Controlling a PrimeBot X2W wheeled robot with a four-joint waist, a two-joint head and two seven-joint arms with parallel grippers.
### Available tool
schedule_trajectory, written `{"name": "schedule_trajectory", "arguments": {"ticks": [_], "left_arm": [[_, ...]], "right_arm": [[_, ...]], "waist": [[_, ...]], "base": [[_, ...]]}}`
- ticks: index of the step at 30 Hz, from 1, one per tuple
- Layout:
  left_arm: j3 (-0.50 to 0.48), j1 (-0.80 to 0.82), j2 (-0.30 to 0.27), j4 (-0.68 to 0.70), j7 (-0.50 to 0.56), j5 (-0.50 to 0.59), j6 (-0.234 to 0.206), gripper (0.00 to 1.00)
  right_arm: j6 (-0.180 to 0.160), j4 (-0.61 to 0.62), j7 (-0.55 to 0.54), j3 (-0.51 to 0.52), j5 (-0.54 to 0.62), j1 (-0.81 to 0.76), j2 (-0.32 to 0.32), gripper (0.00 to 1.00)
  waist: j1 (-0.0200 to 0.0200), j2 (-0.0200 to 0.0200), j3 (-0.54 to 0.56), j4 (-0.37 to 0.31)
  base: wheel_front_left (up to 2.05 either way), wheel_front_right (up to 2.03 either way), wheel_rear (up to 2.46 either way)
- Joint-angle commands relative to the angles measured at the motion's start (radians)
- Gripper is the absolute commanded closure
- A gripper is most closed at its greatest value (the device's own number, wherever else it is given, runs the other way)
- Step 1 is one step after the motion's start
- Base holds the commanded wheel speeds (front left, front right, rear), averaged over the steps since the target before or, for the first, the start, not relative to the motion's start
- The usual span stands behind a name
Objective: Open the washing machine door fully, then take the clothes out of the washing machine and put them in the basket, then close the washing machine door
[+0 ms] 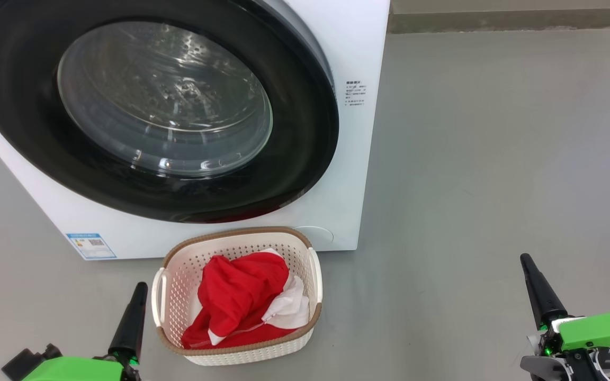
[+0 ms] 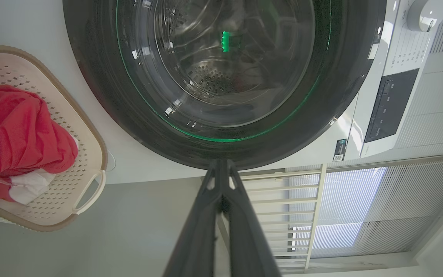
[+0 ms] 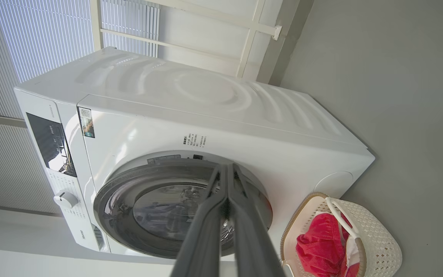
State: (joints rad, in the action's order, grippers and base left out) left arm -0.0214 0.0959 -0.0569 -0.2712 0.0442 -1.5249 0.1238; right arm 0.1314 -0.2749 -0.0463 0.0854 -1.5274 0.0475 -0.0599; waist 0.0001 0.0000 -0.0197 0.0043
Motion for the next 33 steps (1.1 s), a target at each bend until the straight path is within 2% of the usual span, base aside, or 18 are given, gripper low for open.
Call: {"name": "schedule_trajectory", "arguments": {"ticks": [1,10,33], "left_arm": [[-0.036,0.008,-0.024,0.027,0.008,-0.026,0.006,1.0],[-0.05,0.009,-0.024,0.028,0.035,-0.119,0.007,1.0],[-0.06,0.009,-0.017,0.028,0.043,-0.111,0.007,1.0]], "right_arm": [[-0.001,0.03,-0.013,-0.013,-0.027,0.048,-0.016,1.0],[-0.001,0.032,-0.04,-0.005,-0.109,0.057,-0.015,1.0],[-0.001,0.032,-0.047,0.003,-0.102,0.058,-0.009,1.0]], "waist": [[0.0,0.0,0.002,-0.001],[0.0,0.0,0.017,-0.004],[0.0,0.0,0.017,-0.004]], "base": [[0.0,0.0,0.0],[0.0,0.0,0.0],[0.0,0.0,0.0]]}}
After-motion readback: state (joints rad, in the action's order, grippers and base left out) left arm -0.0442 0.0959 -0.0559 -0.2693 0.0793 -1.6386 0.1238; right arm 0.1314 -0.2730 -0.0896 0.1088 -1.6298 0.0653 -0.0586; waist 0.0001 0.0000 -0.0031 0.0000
